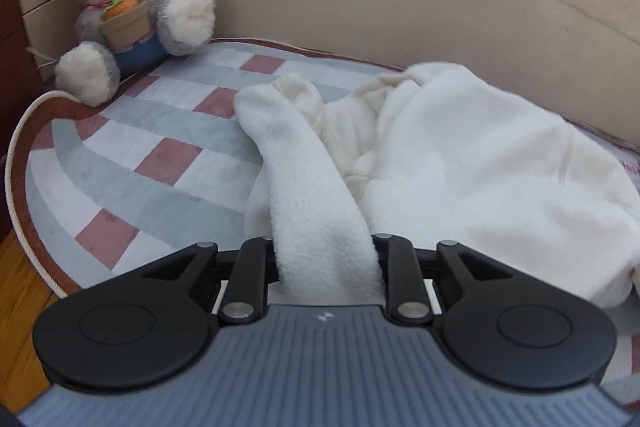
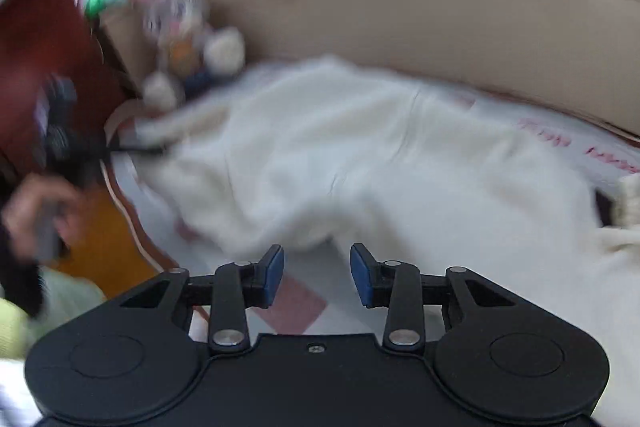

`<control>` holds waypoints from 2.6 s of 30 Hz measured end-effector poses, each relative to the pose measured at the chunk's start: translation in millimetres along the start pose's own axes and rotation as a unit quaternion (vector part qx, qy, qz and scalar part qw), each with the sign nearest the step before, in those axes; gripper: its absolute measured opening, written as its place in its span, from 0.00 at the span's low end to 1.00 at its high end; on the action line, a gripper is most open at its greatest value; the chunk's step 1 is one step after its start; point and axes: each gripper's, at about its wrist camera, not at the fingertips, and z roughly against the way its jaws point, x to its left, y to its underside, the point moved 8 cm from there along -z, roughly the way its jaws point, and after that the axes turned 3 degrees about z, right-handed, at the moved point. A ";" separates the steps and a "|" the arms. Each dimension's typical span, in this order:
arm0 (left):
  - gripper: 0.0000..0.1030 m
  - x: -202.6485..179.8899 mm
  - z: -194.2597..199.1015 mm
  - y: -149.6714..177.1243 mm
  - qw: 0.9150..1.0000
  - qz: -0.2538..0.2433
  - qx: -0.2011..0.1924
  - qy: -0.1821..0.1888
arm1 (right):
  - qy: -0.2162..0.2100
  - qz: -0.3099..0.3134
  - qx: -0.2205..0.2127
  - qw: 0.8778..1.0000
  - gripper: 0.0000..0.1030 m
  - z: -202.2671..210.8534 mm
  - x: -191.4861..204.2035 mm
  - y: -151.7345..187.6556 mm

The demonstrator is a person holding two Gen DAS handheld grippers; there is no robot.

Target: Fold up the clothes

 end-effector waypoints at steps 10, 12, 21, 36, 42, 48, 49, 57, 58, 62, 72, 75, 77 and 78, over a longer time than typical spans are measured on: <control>0.20 20.1 9.1 -7.7 0.999 0.021 -0.039 -0.007 | 0.135 0.043 0.021 0.990 0.41 -62.6 -5.8 16.1; 0.21 15.1 7.5 -3.5 0.999 0.006 -0.042 0.000 | 0.150 0.070 0.030 0.986 0.41 -69.2 -7.4 15.1; 0.21 -1.5 -4.5 13.3 1.000 -0.005 -0.007 0.000 | 0.159 0.030 0.046 0.986 0.71 -100.8 -30.5 9.4; 0.21 14.0 7.2 -27.8 1.000 -0.021 -0.013 -0.008 | 0.011 -0.032 -0.029 0.999 0.16 46.5 -22.5 -32.5; 0.17 35.9 14.8 -68.0 0.999 -0.023 -0.048 -0.013 | -0.093 -0.057 -0.004 0.994 0.16 90.3 -12.6 -54.7; 0.19 86.1 51.9 -109.7 0.977 -0.011 -0.178 -0.117 | -0.226 -0.153 0.019 0.962 0.17 111.0 6.6 -45.5; 0.21 98.1 57.8 -114.6 0.971 0.001 -0.199 -0.134 | -0.235 -0.161 0.018 0.958 0.17 110.5 9.5 -43.8; 0.32 121.3 -20.4 -50.0 0.972 -0.102 0.004 -0.212 | -0.025 -0.081 0.056 0.995 0.32 22.1 6.9 -16.7; 0.32 119.9 -18.6 -42.0 0.974 -0.102 0.003 -0.201 | 0.004 -0.087 0.053 0.995 0.42 18.4 1.1 -13.0; 0.36 103.9 10.0 -27.2 0.989 -0.075 -0.035 -0.122 | 0.039 -0.118 0.023 0.992 0.45 32.8 -19.1 -4.5; 0.41 -12.0 57.4 -8.3 0.972 -0.223 -0.067 0.027 | 0.073 -0.147 -0.014 0.986 0.46 89.2 -61.0 23.1; 0.41 -27.3 60.4 -7.9 0.959 -0.279 -0.046 0.020 | 0.078 -0.168 -0.015 0.983 0.46 97.2 -70.5 33.2; 0.41 -33.4 65.2 -13.2 0.949 -0.313 -0.031 0.016 | 0.078 -0.171 -0.020 0.982 0.46 107.7 -77.7 34.2; 0.41 -35.4 69.3 -18.3 0.944 -0.329 -0.022 0.018 | 0.078 -0.168 -0.023 0.982 0.46 113.3 -80.8 32.7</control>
